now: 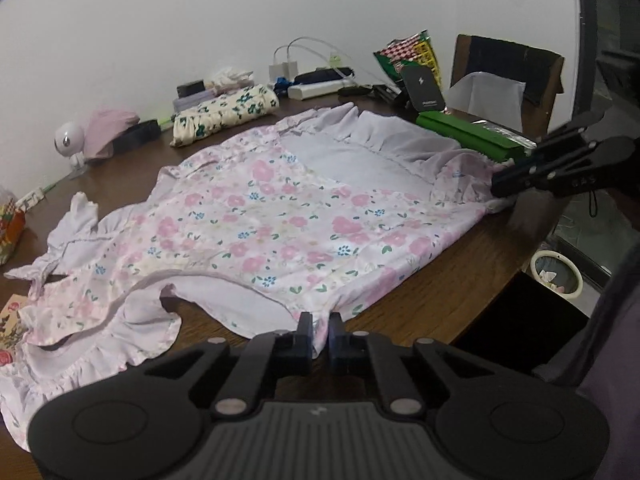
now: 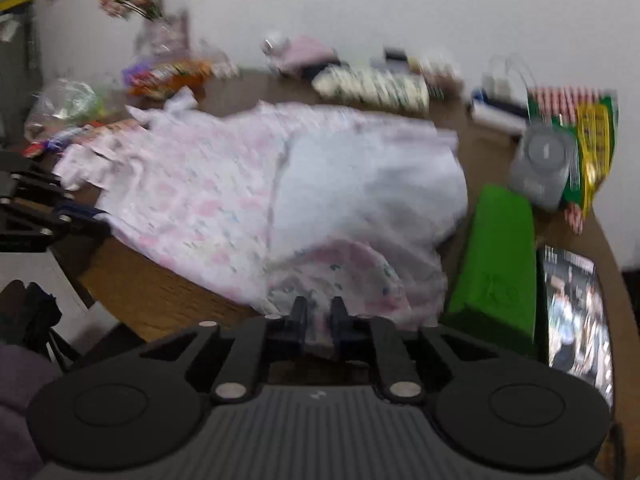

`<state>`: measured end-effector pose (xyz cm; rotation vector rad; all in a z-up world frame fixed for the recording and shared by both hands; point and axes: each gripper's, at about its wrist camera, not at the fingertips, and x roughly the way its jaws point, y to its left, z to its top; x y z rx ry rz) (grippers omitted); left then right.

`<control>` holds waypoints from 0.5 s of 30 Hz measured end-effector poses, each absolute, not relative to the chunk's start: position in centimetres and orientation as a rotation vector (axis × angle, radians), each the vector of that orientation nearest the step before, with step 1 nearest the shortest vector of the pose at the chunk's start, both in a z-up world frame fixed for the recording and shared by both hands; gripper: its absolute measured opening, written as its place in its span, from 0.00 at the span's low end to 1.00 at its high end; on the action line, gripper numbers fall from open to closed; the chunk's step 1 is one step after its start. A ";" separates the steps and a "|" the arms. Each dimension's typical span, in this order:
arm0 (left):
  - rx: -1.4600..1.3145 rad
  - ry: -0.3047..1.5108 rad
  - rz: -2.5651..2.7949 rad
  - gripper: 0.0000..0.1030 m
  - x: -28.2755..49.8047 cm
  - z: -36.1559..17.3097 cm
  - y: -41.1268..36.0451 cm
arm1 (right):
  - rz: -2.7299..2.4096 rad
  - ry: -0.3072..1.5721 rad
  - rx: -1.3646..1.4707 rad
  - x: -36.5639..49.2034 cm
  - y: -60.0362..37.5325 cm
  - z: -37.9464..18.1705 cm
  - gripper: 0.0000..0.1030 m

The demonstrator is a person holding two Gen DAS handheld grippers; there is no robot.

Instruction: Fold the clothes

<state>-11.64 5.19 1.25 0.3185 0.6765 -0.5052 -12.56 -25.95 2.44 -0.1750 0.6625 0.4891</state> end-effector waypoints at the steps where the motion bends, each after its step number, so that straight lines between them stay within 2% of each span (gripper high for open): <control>1: 0.321 0.674 -0.499 0.18 -11.4 1.2 5.4 | 0.531 0.621 -0.167 -13.1 -26.0 2.8 0.35; 2: 0.323 0.672 -0.492 0.21 -11.1 1.2 5.6 | 0.573 0.593 -0.152 -13.4 -26.0 2.9 0.53; 3: 0.325 0.670 -0.485 0.25 -10.8 1.1 5.9 | 0.599 0.581 -0.148 -13.5 -25.8 2.8 0.55; 6: 0.347 0.656 -0.506 0.26 -10.7 1.1 6.1 | 0.639 0.598 -0.225 -13.0 -24.5 1.4 0.54; 8: 0.356 0.648 -0.526 0.24 -10.8 1.1 6.3 | 0.632 0.604 -0.275 -12.8 -23.9 0.5 0.48; 9: 0.360 0.647 -0.533 0.18 -10.8 1.0 6.3 | 0.635 0.598 -0.253 -12.5 -24.1 0.4 0.43; 10: 0.363 0.646 -0.540 0.09 -10.7 1.0 6.2 | 0.638 0.593 -0.234 -12.2 -24.3 0.2 0.33; 11: 0.367 0.645 -0.546 0.07 -10.6 0.9 6.2 | 0.637 0.591 -0.231 -12.0 -24.3 0.3 0.17; 13: 0.361 0.643 -0.561 0.03 -10.7 0.9 6.2 | 0.642 0.591 -0.237 -12.2 -24.6 0.3 0.06; 15: 0.343 0.644 -0.599 0.02 -11.4 1.1 6.6 | 0.664 0.605 -0.242 -12.7 -25.0 0.5 0.04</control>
